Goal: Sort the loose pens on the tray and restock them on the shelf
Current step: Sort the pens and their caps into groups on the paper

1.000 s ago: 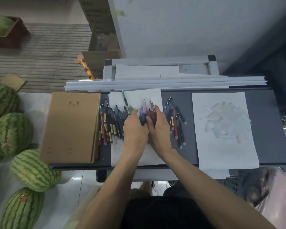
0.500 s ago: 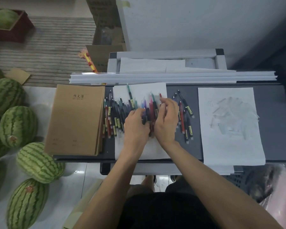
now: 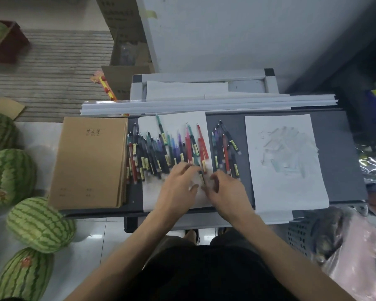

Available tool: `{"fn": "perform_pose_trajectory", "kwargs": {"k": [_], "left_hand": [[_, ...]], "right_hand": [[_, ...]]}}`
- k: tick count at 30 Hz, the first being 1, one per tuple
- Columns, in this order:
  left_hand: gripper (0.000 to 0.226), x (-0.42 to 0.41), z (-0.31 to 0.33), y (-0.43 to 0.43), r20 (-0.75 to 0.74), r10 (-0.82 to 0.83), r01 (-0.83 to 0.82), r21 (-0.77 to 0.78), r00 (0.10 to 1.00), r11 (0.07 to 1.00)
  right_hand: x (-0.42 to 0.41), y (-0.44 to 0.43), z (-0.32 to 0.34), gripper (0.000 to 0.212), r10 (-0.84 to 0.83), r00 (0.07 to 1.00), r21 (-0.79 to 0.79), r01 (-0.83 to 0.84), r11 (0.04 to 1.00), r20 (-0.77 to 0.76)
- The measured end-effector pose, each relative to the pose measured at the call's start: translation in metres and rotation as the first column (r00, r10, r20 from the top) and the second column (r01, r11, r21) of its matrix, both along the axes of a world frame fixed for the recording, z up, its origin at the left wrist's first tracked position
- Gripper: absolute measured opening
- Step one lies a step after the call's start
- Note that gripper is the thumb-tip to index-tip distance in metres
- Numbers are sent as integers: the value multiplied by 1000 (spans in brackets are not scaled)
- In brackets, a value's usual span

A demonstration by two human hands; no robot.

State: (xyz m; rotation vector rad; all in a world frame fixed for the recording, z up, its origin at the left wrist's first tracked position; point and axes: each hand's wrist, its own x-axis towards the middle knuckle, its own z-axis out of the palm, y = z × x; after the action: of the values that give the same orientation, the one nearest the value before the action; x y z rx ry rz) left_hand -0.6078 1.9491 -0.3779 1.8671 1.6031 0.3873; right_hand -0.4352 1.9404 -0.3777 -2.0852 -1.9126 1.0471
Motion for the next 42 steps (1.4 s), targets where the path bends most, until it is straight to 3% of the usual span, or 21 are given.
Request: {"fn": "perform_pose_trajectory", "kwargs": {"k": [8,14,18,20,23,31,36,42], "left_hand": [[53,-23,-8,23,-113,-30,44,123,993,991],[68,-35,-8,43,-192,-85,115,149,978,982],[81,-36,-8,52,-227,-208,238,112,951,965],[87,-33,-8,54,-263,-280,310,79,923,947],[89,-25,-7,56,-285,-366,389,26,886,921],[70,30,0,91,-282,-384,419,73,879,905],[61,39,-6,101,-345,-468,516,57,814,855],[53,24,-11,101,-324,-445,490,67,835,869]], "right_hand": [[-23,24,-6,24,-129,990,-14,129,992,-58],[-32,46,-5,28,-65,998,84,67,994,-22],[-21,48,-3,21,-37,998,387,11,922,59],[-7,50,-6,28,-22,986,476,-60,877,164],[15,52,-8,45,-25,969,383,-73,921,244],[25,49,-3,62,-221,972,198,203,959,74],[25,57,-3,53,-261,958,126,246,961,120],[20,60,2,37,-232,958,83,221,972,166]]}}
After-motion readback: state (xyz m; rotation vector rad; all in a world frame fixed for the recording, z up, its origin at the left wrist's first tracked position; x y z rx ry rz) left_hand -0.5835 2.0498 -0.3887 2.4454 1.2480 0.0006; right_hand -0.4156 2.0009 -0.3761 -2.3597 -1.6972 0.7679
